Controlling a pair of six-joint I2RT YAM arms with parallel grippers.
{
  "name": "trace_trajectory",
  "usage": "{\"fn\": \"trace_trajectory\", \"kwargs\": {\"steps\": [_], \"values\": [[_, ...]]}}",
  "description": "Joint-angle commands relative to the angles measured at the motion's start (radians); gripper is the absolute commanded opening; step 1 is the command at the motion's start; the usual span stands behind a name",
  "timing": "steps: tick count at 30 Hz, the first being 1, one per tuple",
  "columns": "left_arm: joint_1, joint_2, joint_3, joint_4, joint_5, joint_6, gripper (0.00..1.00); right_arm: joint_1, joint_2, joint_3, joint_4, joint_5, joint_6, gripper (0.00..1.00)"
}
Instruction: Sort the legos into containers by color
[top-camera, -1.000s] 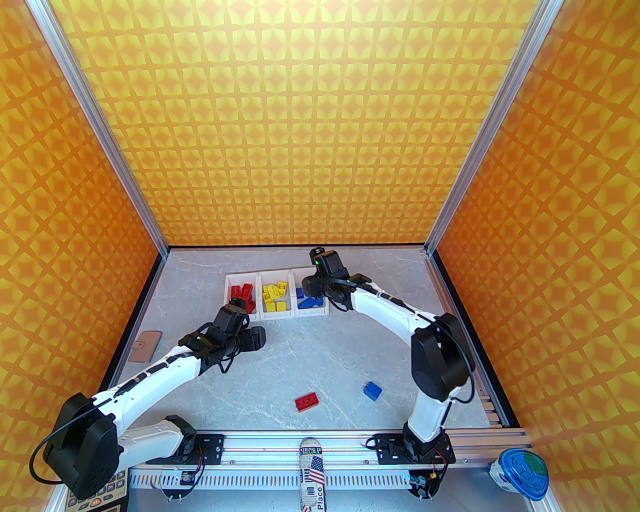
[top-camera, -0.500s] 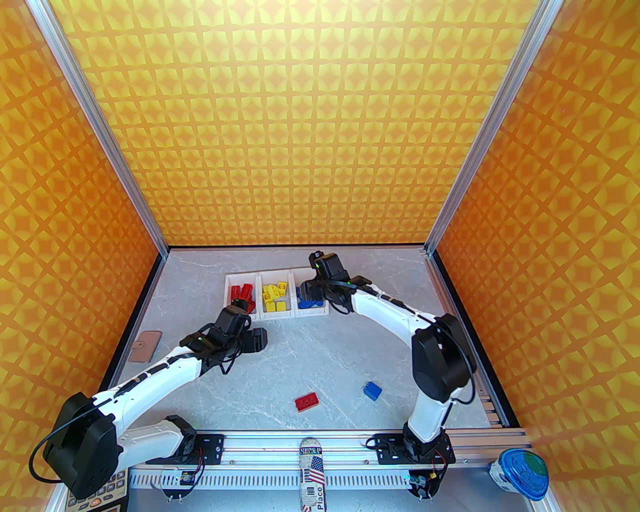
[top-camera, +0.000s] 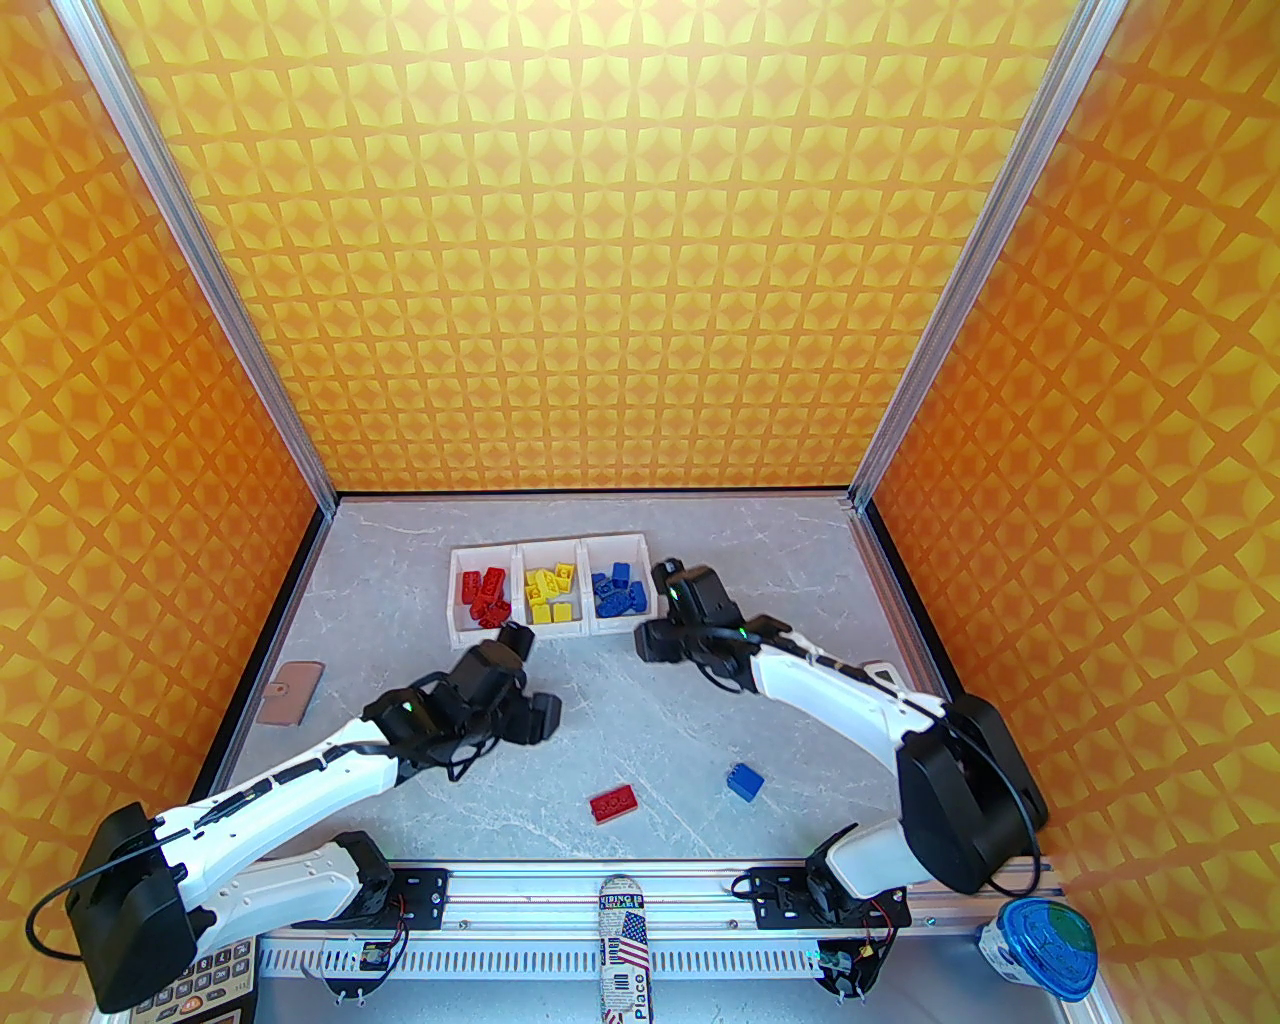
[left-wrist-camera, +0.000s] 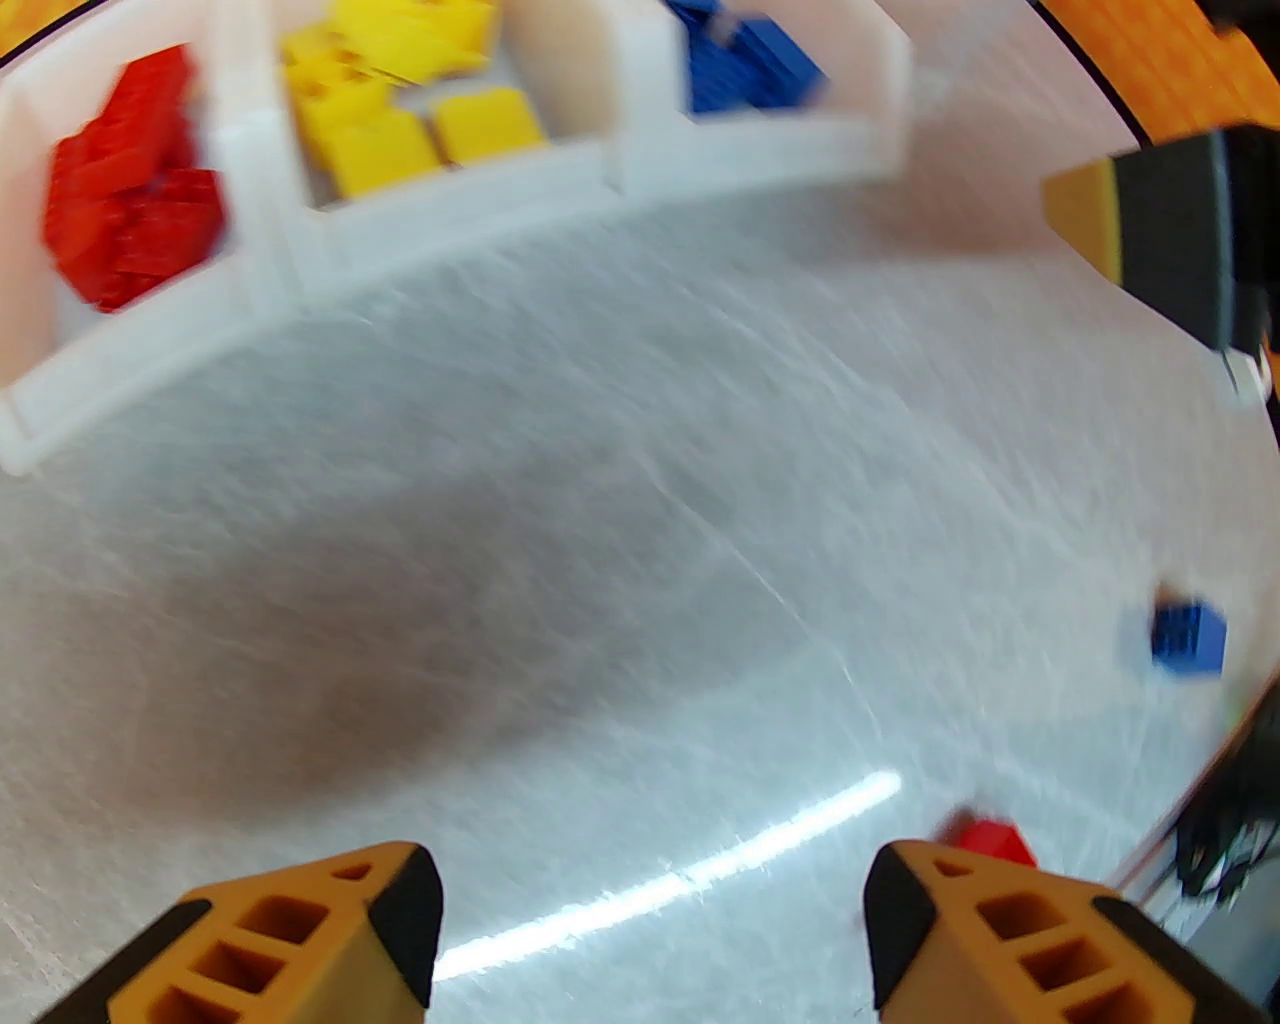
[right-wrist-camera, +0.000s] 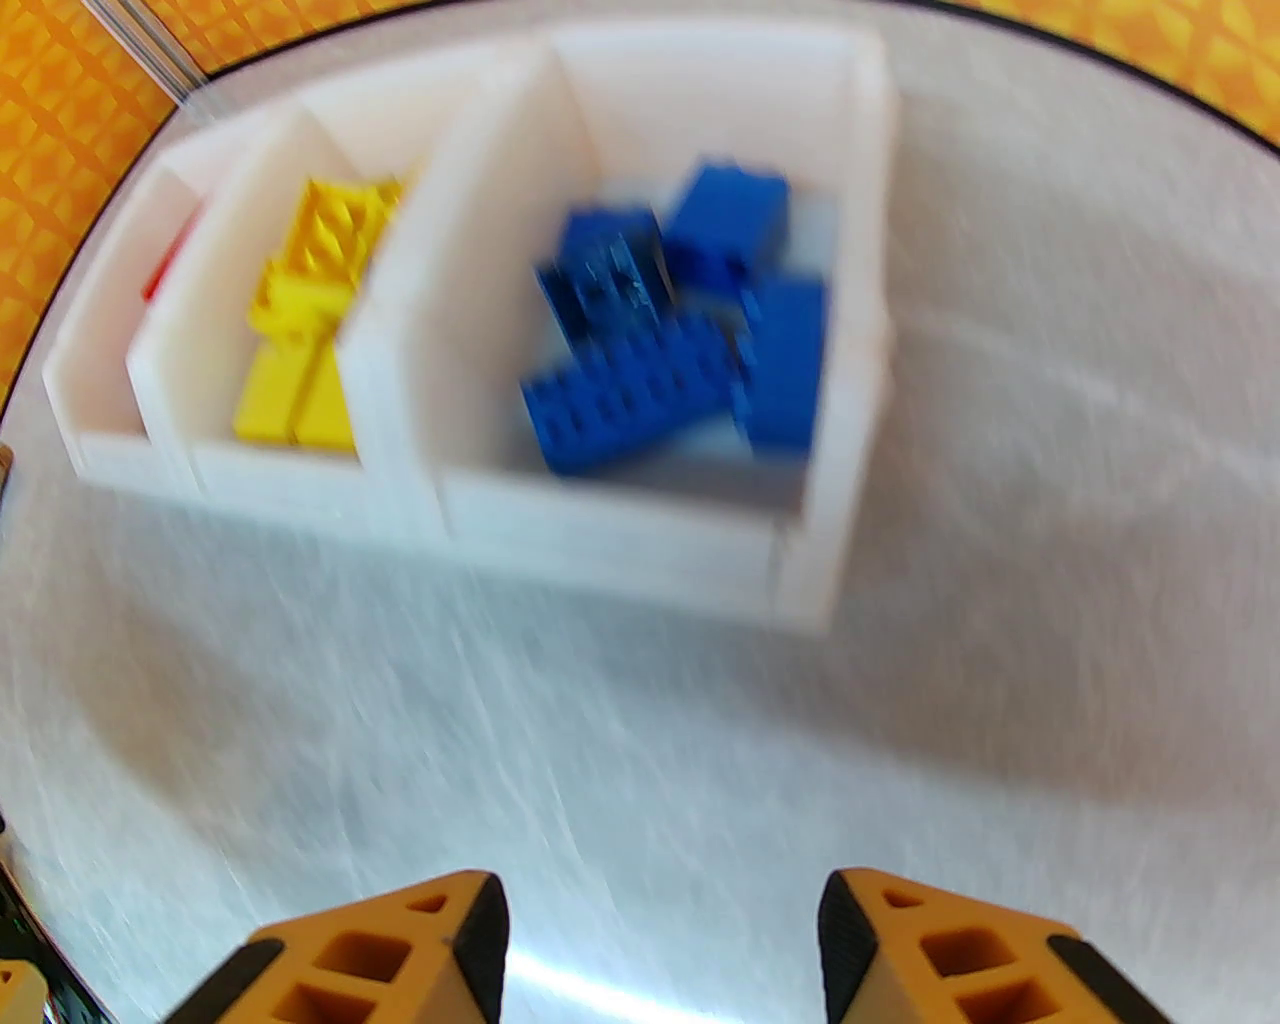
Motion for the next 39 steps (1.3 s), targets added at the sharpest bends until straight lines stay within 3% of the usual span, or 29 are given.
{"fn": "trace_trajectory", "kwargs": {"steps": [1,6,11,14,22,30,39], "values": [[-0.072,0.035,0.051,-0.027,-0.005,0.051,0.74,-0.003,-0.069,-0.044,0.009,0.043,0.028,0.57],[-0.202,0.131,0.09,0.094,-0.005,0.096,0.74,-0.069,-0.097,-0.043,-0.026,0.025,0.034,0.58],[-0.273,0.307,0.209,0.186,-0.005,0.061,0.73,-0.188,-0.125,-0.054,-0.038,-0.034,0.033,0.58],[-0.297,0.447,0.319,0.193,-0.003,-0.01,0.73,-0.275,-0.142,-0.07,-0.044,-0.092,0.028,0.59],[-0.402,0.764,0.639,0.124,-0.001,-0.042,0.74,-0.502,-0.167,-0.137,-0.019,-0.249,0.024,0.58],[-0.46,0.932,0.873,0.015,0.0,-0.036,0.76,-0.524,-0.164,-0.158,0.007,-0.284,0.03,0.58],[-0.473,1.055,0.994,-0.054,-0.002,-0.05,0.76,-0.524,-0.163,-0.184,0.026,-0.299,0.032,0.59]]}}
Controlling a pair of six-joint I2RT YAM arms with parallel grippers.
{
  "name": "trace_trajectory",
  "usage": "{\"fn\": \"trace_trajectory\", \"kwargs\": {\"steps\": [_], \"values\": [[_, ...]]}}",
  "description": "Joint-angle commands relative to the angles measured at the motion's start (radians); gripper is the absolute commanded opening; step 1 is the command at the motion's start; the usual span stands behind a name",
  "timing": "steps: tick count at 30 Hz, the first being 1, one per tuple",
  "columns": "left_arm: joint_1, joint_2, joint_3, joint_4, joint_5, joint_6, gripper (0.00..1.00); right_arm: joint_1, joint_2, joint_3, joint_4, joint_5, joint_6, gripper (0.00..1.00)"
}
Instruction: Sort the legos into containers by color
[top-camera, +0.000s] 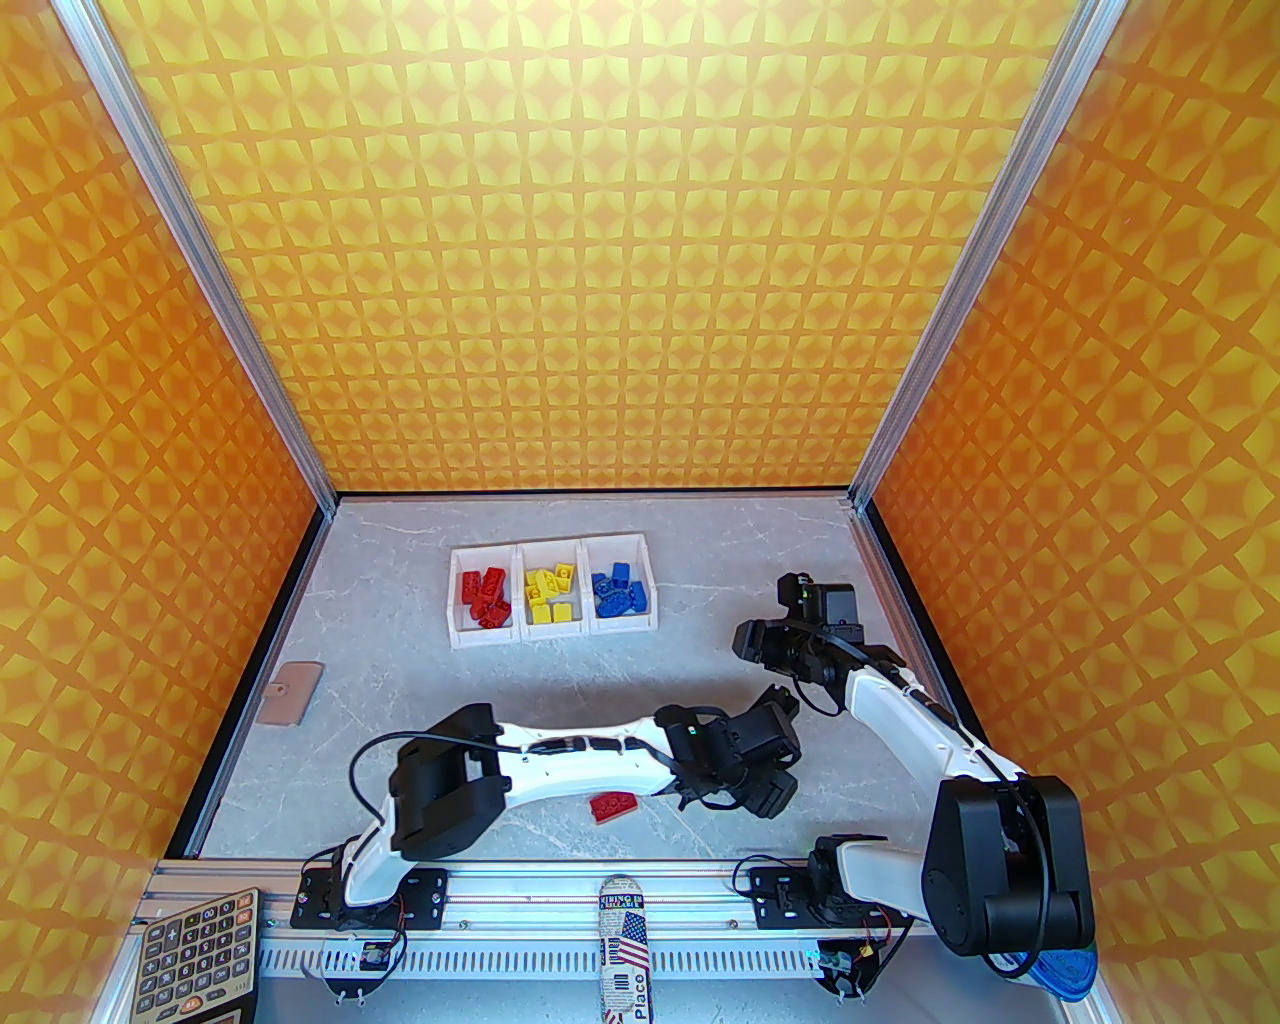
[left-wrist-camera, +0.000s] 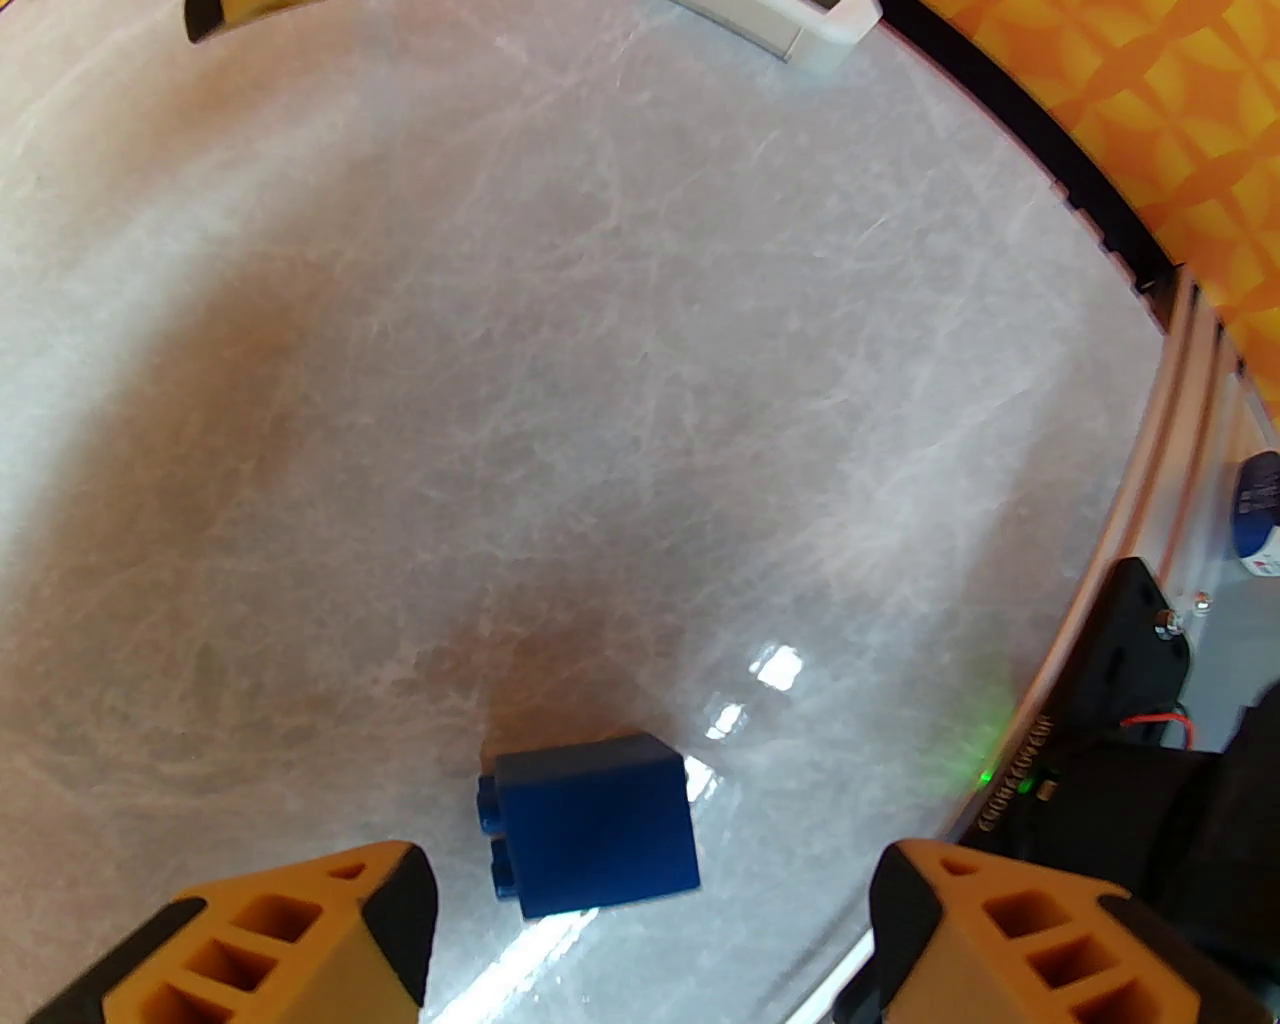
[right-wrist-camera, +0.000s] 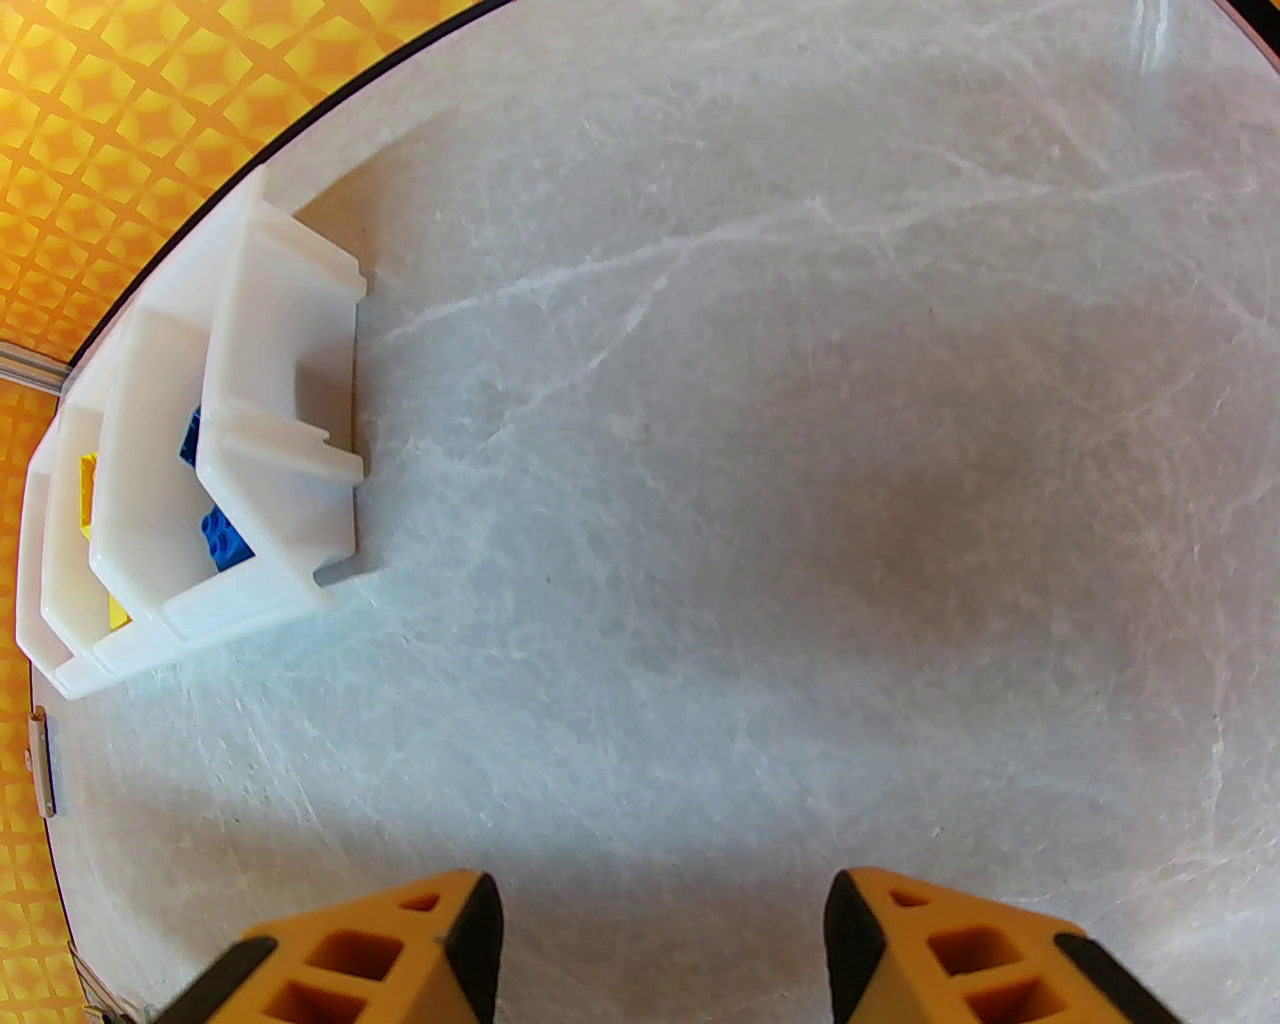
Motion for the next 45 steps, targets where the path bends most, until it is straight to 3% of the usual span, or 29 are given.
{"fn": "trace_trajectory", "kwargs": {"steps": [1,9,19,30,45], "values": [[-0.008,0.045,0.047,-0.07,0.0,-0.022,0.76,-0.003,-0.01,-0.013,0.025,-0.024,0.012,0.59],[-0.011,0.093,0.09,-0.094,-0.01,-0.012,0.75,-0.003,-0.007,-0.014,0.028,-0.032,0.009,0.59],[-0.011,0.14,0.129,-0.132,-0.015,-0.001,0.66,-0.003,-0.008,-0.016,0.028,-0.028,0.006,0.59],[-0.01,0.136,0.122,-0.148,-0.067,0.008,0.47,-0.003,-0.013,-0.019,0.029,-0.028,0.006,0.59],[0.069,-0.061,-0.048,-0.156,-0.178,0.039,0.42,-0.003,-0.031,-0.025,0.026,-0.024,0.004,0.58]]}}
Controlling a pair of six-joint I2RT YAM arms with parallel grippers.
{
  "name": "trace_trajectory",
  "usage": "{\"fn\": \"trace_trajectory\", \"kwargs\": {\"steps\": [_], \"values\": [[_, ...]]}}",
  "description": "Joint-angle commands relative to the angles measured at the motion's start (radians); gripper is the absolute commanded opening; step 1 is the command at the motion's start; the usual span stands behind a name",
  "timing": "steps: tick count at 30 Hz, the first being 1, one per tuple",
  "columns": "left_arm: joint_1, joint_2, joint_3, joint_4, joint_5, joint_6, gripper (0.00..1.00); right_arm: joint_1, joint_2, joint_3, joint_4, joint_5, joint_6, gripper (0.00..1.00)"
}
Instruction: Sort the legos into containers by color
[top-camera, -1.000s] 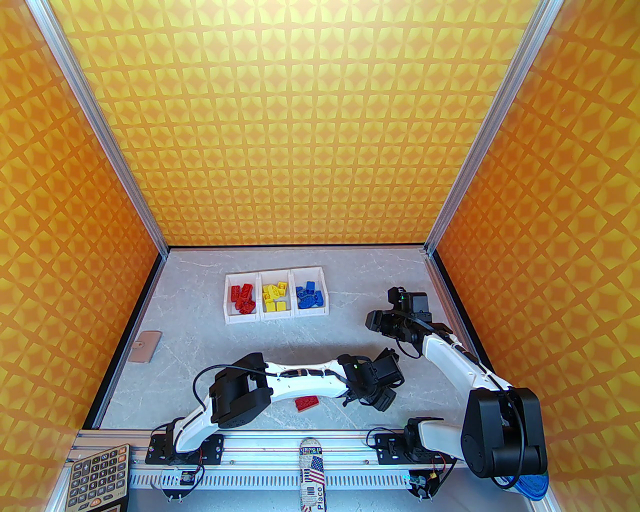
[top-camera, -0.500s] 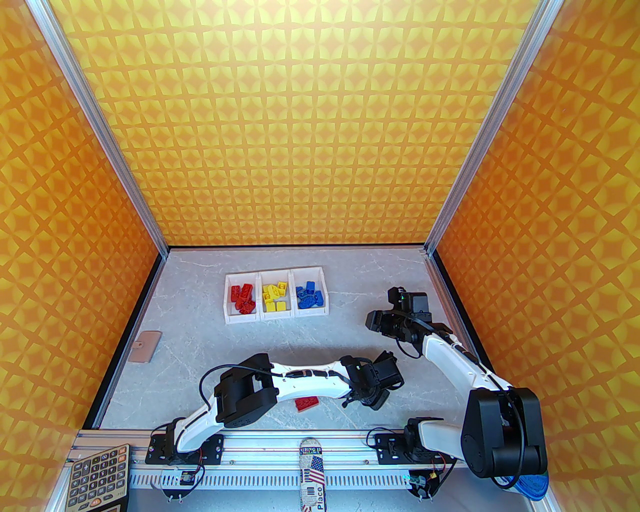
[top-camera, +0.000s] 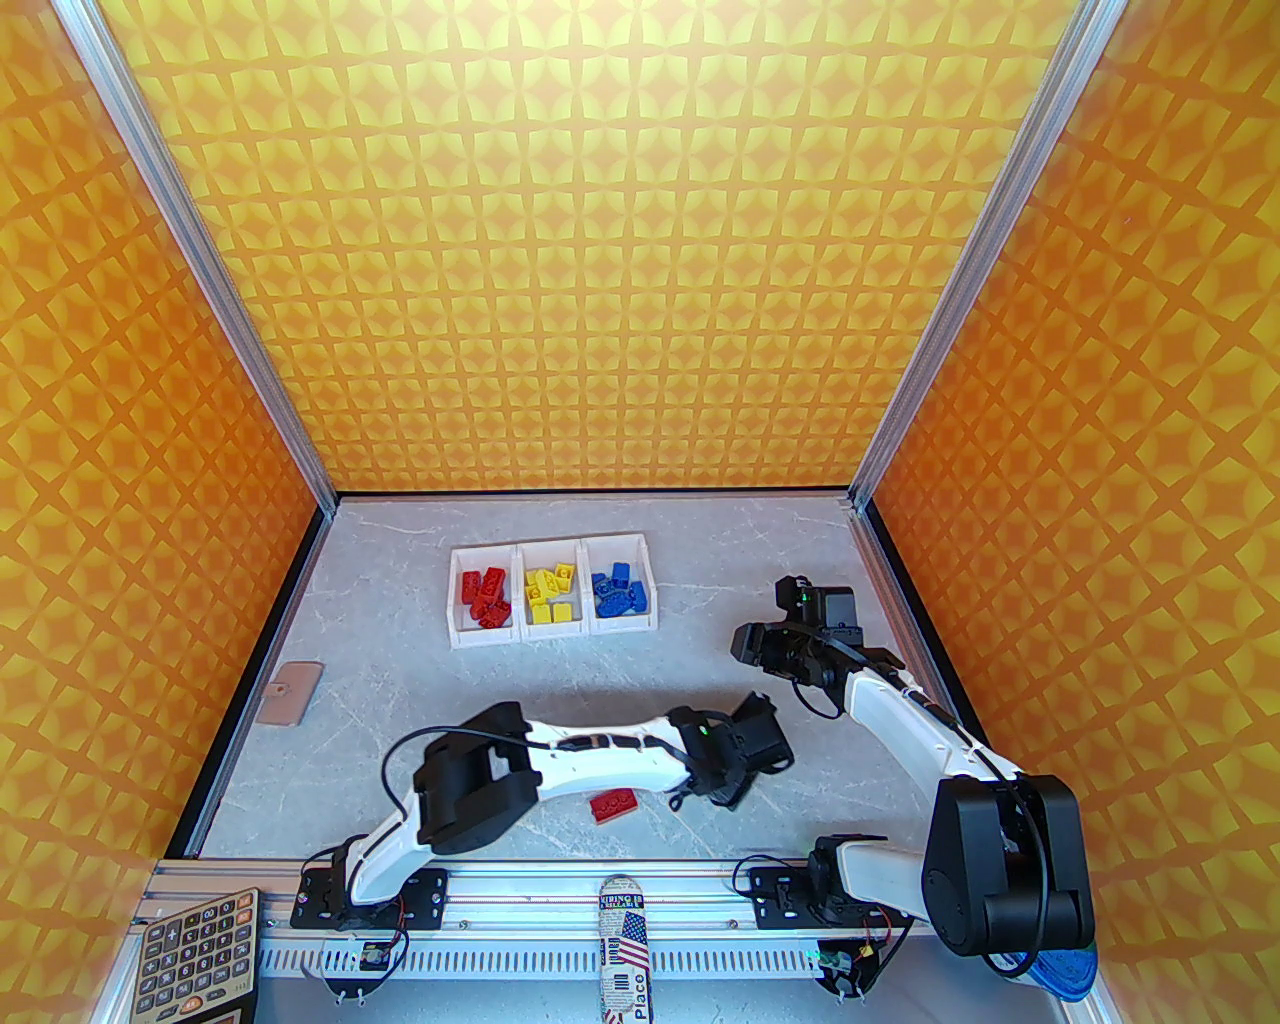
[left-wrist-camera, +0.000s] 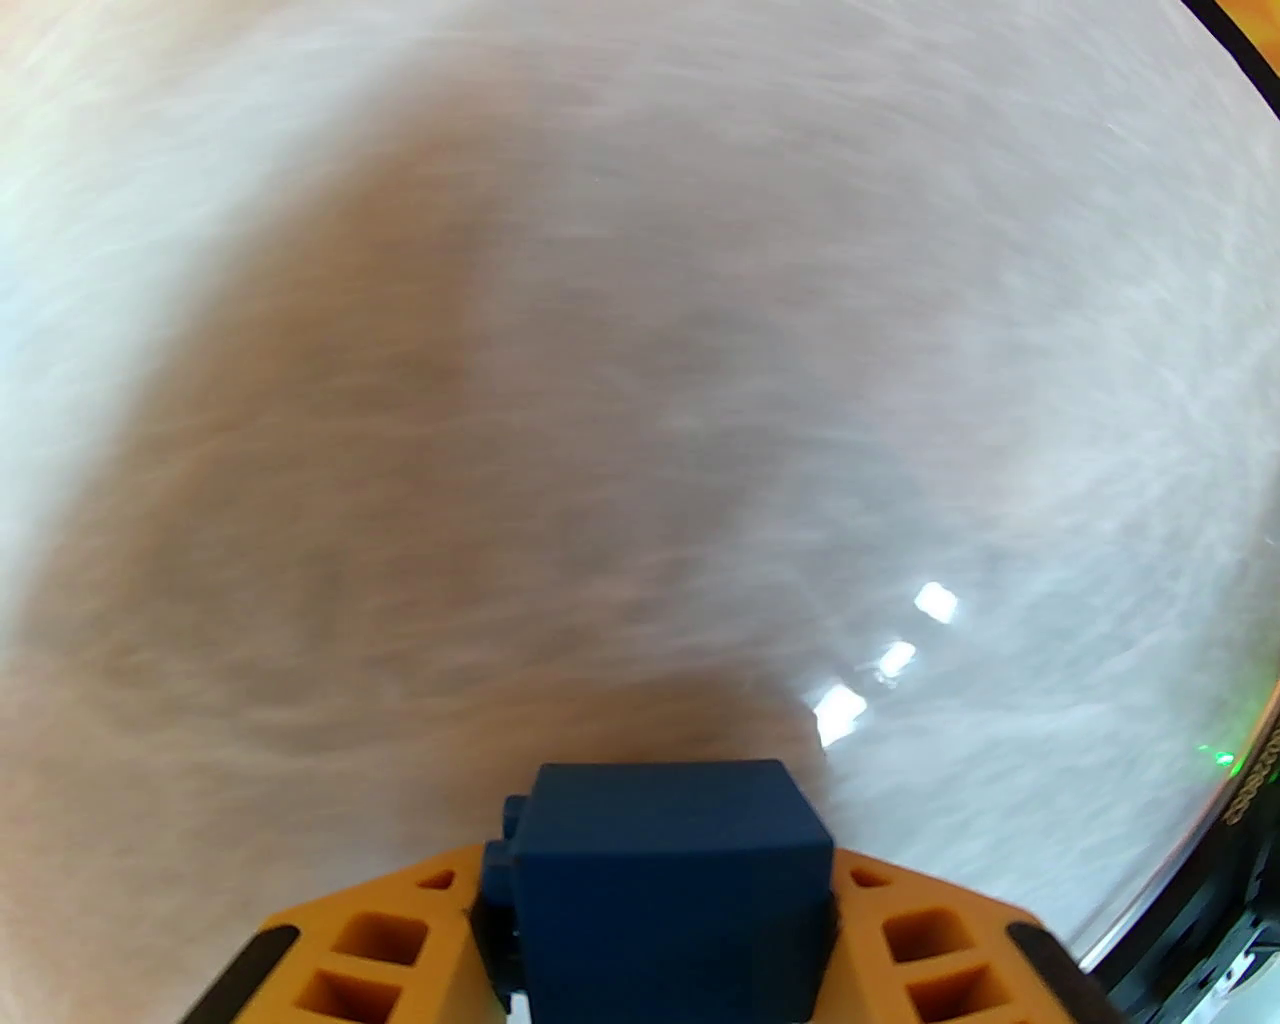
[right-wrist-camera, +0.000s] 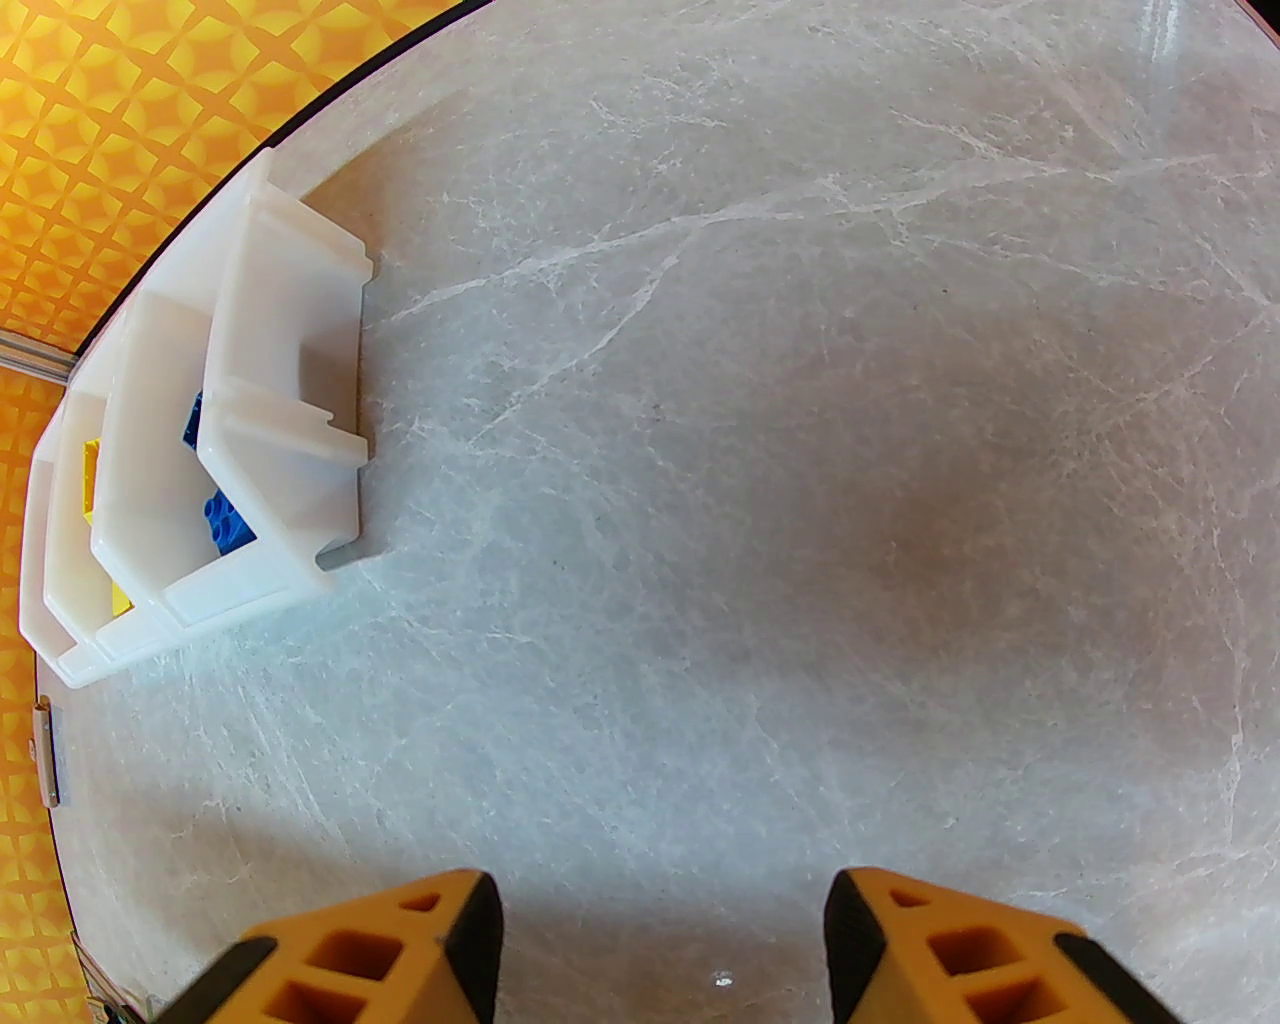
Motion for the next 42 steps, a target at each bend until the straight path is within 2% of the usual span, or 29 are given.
{"fn": "trace_trajectory", "kwargs": {"steps": [1,11,19,30,42], "values": [[0.041,-0.099,-0.046,-0.011,-0.055,0.028,0.42,-0.003,-0.03,-0.014,0.017,-0.013,0.004,0.58],[0.169,-0.227,-0.123,0.009,-0.09,0.101,0.41,-0.003,-0.051,-0.022,0.017,-0.02,0.005,0.58],[0.327,-0.251,-0.049,-0.001,-0.091,0.204,0.41,-0.003,-0.049,-0.026,0.022,-0.027,0.006,0.57],[0.493,-0.107,0.2,-0.05,-0.084,0.271,0.39,-0.003,-0.058,-0.033,0.029,-0.046,0.01,0.57],[0.605,0.093,0.474,-0.055,-0.067,0.28,0.4,-0.003,-0.069,-0.036,0.032,-0.063,0.015,0.57]]}}
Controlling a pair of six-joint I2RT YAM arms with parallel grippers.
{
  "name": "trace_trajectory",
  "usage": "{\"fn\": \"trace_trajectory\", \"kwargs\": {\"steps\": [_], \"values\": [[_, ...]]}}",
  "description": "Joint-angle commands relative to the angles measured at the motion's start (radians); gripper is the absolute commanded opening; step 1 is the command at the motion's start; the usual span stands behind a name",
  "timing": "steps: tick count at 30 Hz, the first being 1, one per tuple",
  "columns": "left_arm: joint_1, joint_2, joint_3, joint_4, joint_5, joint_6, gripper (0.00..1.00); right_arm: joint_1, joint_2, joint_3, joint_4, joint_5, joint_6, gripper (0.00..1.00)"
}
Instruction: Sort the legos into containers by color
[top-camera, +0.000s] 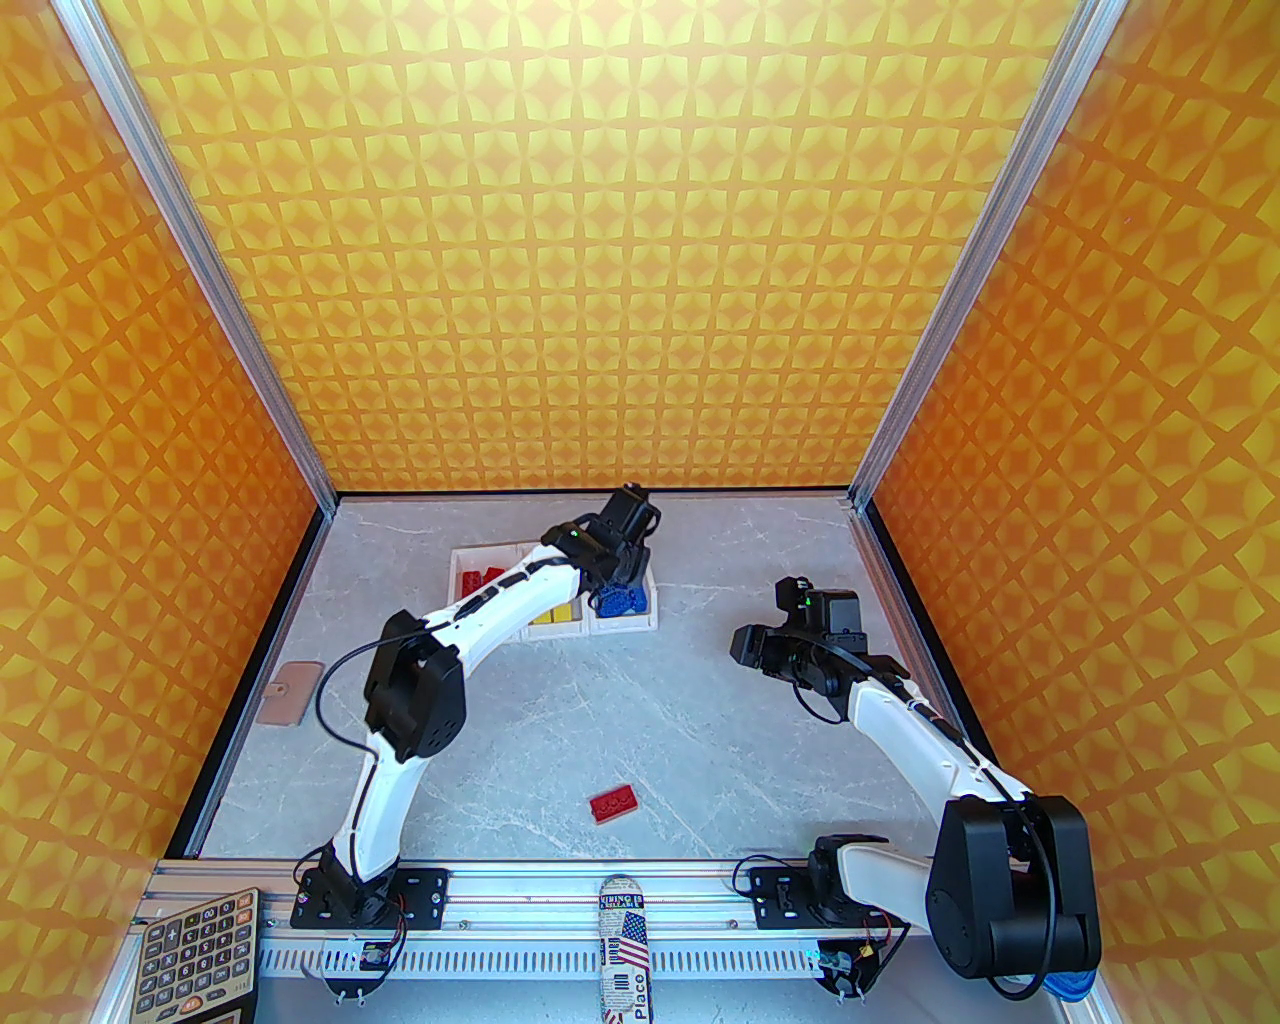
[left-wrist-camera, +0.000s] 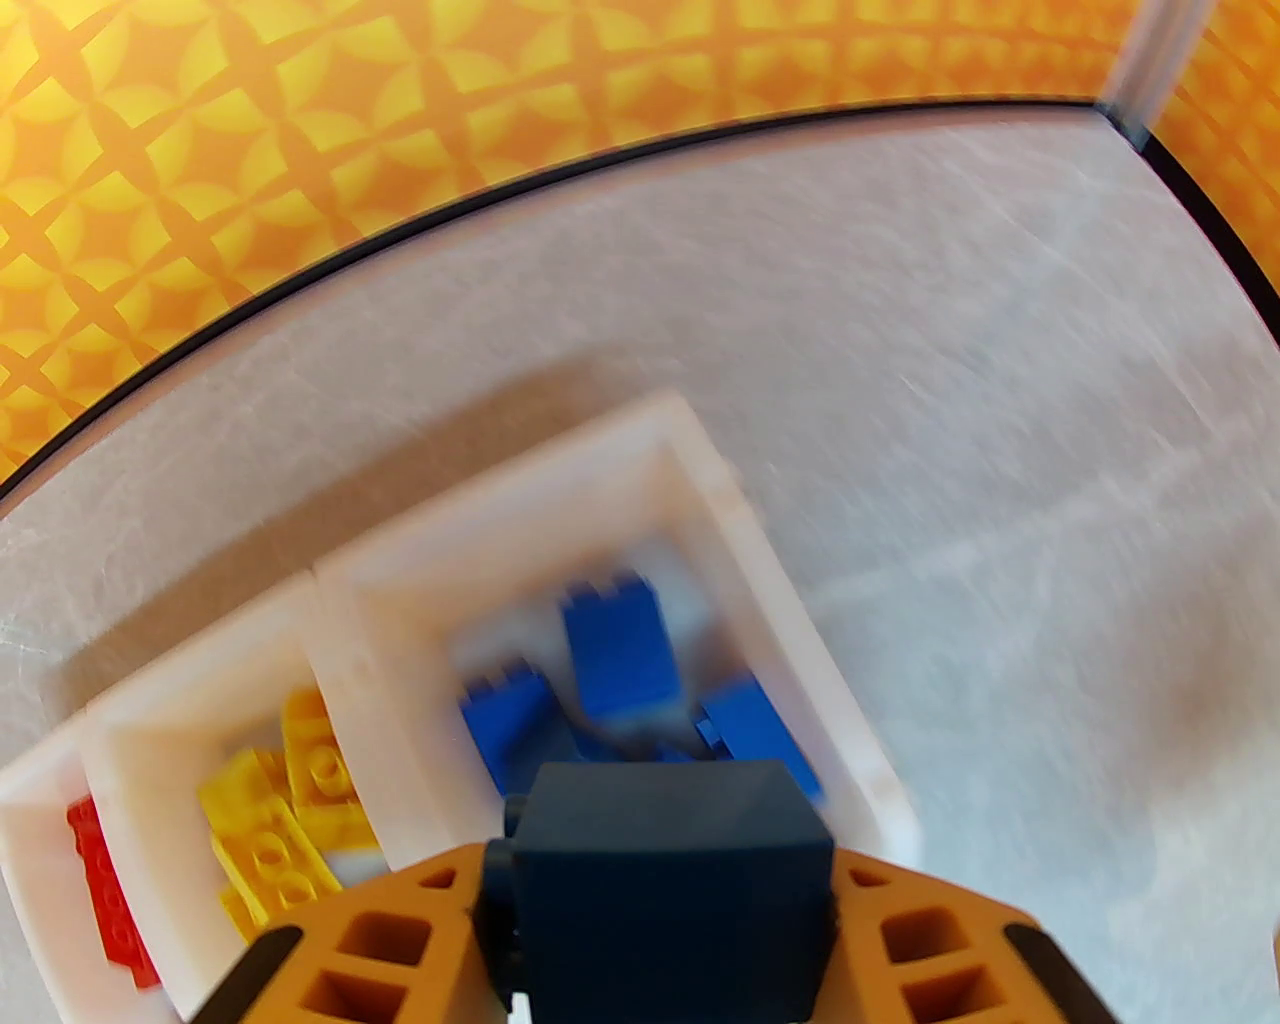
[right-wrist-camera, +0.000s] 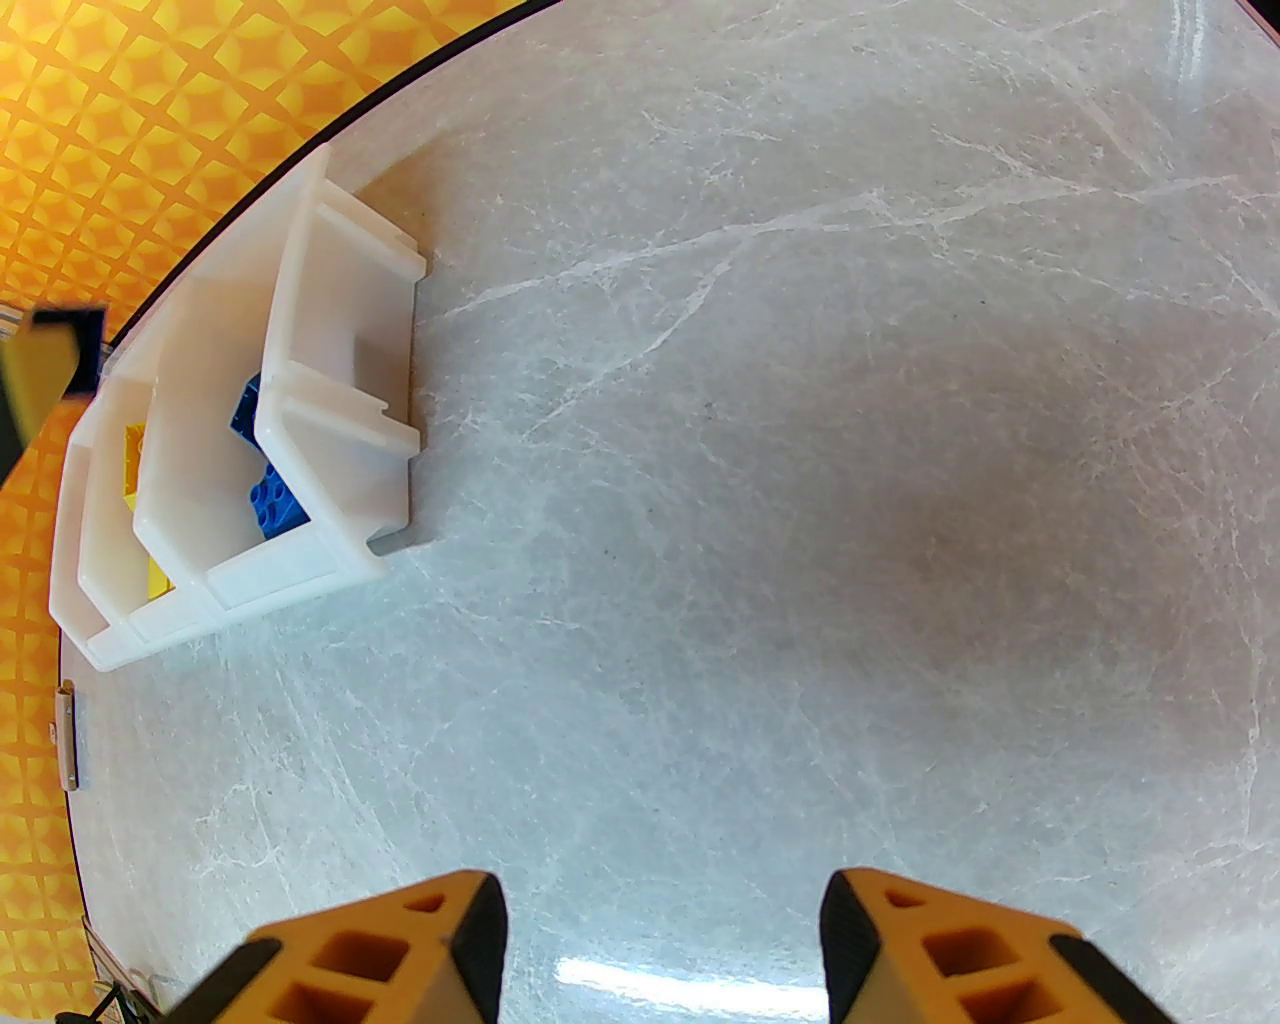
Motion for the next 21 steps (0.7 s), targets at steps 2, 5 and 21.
{"fn": "trace_trajectory", "kwargs": {"steps": [2,5,21], "values": [[0.025,0.06,0.104,-0.03,0.007,0.028,0.4,-0.003,-0.019,-0.009,0.024,-0.022,0.015,0.57],[0.03,0.089,0.145,-0.046,0.007,0.025,0.4,-0.003,-0.019,-0.009,0.024,-0.022,0.014,0.57],[0.064,0.037,0.11,-0.056,0.007,0.019,0.75,-0.004,-0.014,-0.007,0.026,-0.028,0.012,0.57]]}}
